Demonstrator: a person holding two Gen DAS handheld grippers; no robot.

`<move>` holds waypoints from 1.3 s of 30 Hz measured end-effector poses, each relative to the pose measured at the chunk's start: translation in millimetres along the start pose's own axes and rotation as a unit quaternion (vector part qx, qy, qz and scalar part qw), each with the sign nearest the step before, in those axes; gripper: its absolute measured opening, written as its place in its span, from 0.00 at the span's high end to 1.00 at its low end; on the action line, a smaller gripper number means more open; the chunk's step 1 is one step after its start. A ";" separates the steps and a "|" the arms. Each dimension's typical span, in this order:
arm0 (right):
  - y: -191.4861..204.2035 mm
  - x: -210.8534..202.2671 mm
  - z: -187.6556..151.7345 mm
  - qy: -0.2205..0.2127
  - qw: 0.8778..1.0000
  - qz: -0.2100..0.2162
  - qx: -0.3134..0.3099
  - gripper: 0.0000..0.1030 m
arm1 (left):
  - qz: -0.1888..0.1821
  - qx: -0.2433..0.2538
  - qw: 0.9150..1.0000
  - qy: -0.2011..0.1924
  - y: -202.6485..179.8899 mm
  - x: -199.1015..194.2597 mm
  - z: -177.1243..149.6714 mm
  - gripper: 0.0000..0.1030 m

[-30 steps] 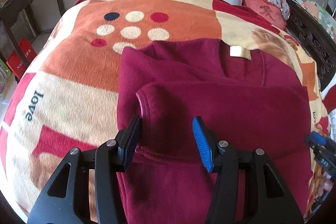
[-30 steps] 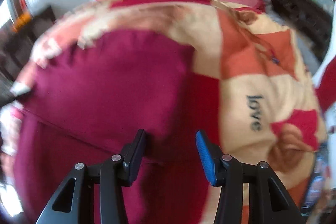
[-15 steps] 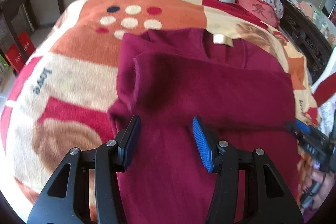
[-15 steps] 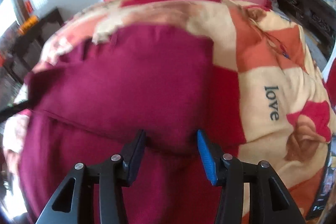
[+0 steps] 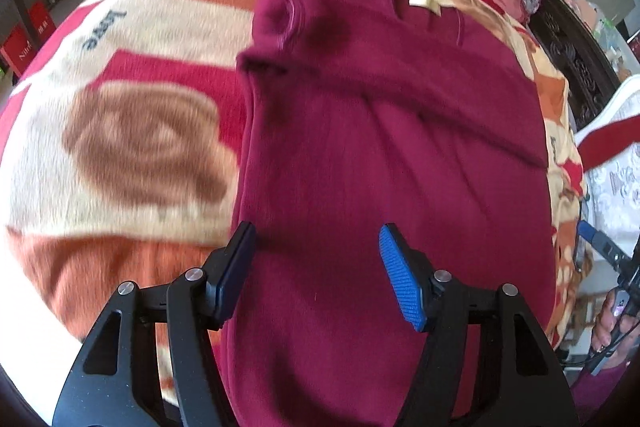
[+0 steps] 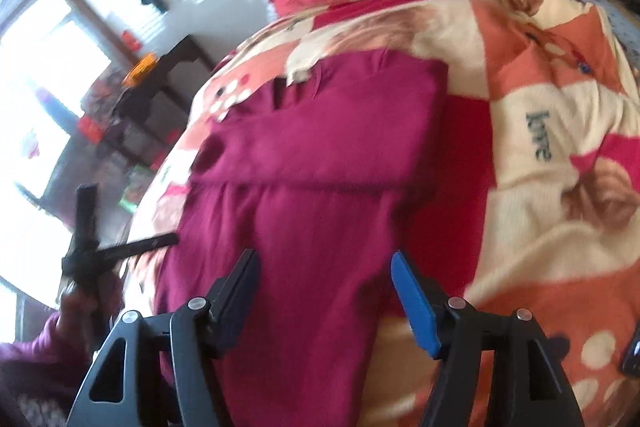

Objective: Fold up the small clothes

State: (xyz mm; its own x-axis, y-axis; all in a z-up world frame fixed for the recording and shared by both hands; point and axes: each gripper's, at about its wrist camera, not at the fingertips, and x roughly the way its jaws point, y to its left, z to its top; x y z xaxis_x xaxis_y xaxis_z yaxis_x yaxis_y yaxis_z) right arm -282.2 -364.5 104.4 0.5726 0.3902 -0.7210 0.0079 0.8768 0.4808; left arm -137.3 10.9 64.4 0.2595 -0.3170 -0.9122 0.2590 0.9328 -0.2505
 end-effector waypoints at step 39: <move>4.5 22.5 -154.3 0.113 0.993 -0.002 0.032 0.35 | -0.051 0.046 0.996 0.057 56.5 -36.3 -129.4 0.38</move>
State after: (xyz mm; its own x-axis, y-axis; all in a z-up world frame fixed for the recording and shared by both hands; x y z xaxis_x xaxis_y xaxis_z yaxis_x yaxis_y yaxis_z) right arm -395.7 -308.4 13.3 0.3744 0.4460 -0.8129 0.0662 0.8616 0.5032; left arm -252.4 97.3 41.4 0.1223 -0.3825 -0.9158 0.3638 0.8758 -0.3172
